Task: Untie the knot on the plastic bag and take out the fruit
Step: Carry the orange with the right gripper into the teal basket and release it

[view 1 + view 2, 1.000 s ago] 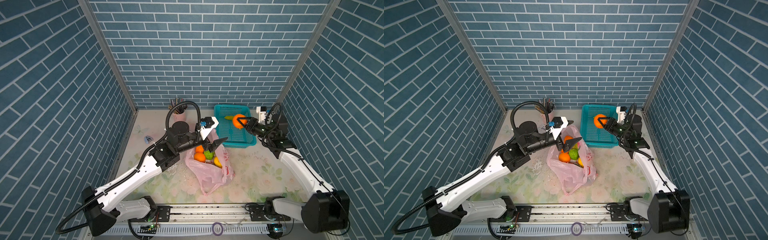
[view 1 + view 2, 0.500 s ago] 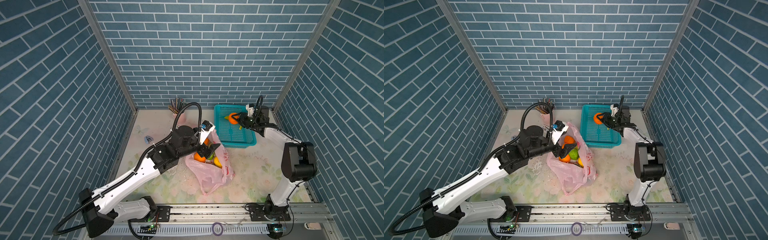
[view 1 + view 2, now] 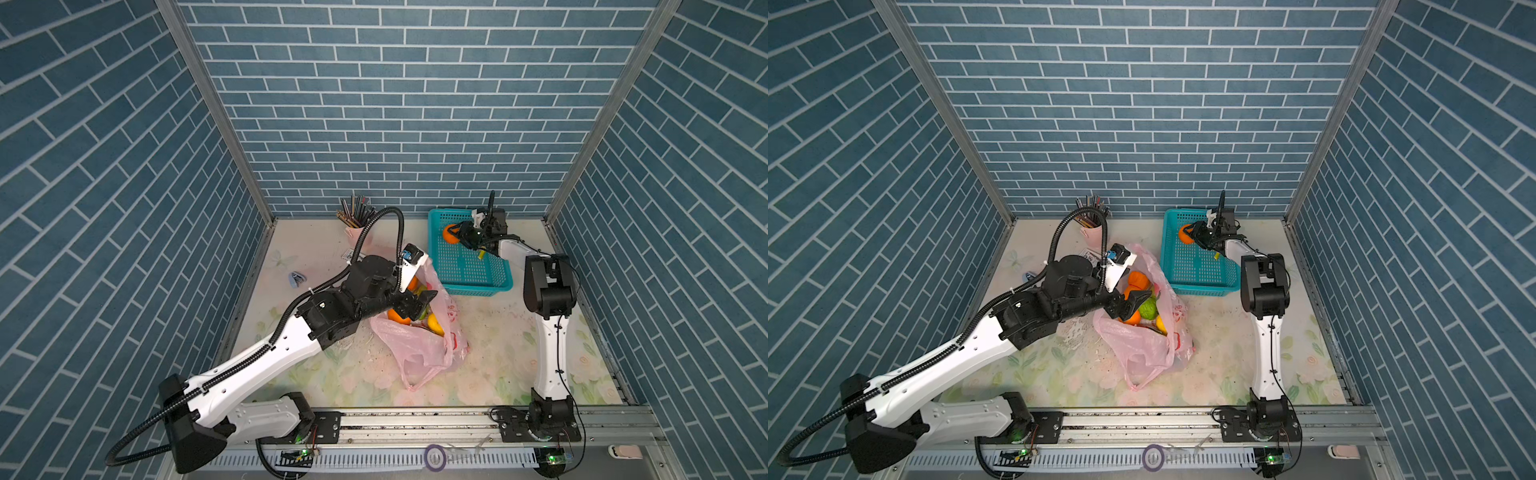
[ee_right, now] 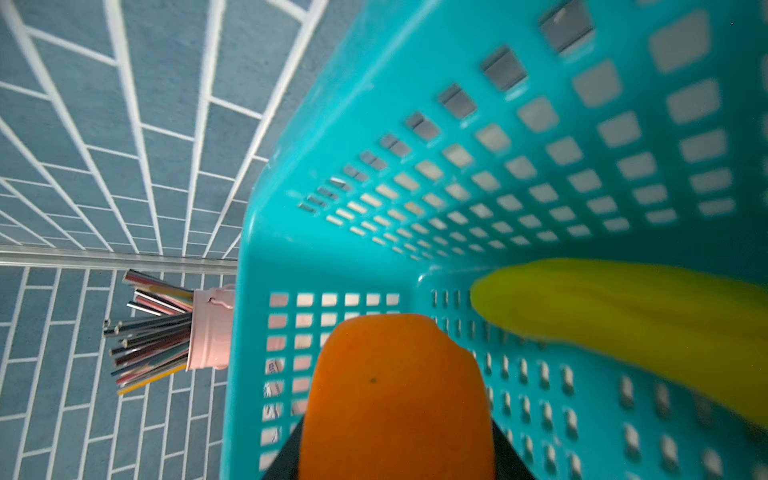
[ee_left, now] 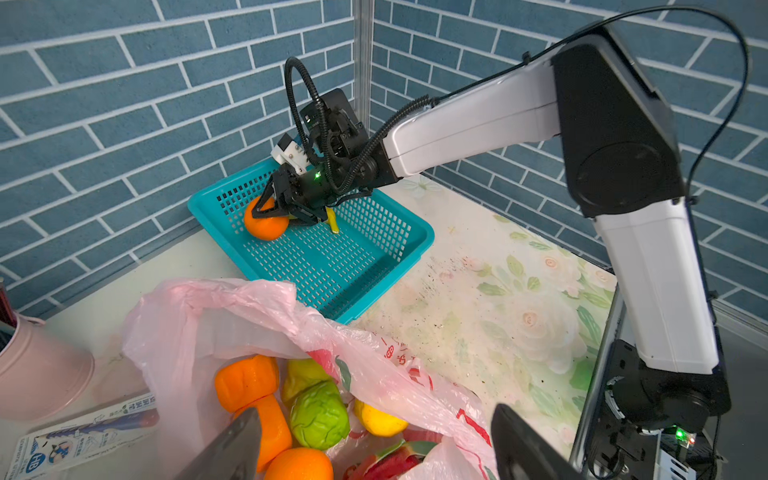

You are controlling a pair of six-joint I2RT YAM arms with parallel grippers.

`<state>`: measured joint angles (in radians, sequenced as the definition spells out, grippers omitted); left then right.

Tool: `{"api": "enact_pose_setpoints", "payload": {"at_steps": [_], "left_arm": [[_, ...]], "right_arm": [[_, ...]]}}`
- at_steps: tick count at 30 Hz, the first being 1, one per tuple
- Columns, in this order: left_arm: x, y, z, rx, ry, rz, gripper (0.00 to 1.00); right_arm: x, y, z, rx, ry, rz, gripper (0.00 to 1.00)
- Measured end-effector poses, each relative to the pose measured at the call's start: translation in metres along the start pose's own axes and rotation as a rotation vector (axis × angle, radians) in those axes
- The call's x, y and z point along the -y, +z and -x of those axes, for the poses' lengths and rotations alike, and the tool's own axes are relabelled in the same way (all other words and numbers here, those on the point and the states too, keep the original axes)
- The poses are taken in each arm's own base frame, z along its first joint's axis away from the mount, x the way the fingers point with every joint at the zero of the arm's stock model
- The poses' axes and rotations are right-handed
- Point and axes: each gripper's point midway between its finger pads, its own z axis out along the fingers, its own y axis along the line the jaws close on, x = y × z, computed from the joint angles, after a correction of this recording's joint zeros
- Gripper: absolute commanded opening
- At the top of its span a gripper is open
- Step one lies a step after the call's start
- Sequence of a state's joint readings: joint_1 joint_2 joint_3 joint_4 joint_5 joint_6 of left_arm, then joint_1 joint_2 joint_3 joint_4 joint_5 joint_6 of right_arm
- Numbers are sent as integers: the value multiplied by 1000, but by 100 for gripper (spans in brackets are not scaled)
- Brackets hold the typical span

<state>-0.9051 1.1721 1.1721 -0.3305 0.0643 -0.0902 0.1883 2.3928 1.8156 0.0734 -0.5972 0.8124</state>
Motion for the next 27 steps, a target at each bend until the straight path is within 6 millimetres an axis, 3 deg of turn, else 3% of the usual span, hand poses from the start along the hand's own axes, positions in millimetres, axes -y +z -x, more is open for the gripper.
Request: {"api": "enact_pose_setpoints", "payload": {"at_steps": [6,15,21,27], "left_arm": [[-1,0,-1,-1,-14,11,87],[-2,1,-1,2,-17,15,87],[-2,1,-1,1,-16,13,87],[-4,2,-6,-17,-17,28,87]], "right_arm": [[7,35,0,-23,24,1,48],[8,43,-3,-36,59,-29,78],[12,27,-3,-10,71,-123,85],[17,-7,-8,8,86,-224,85]]}}
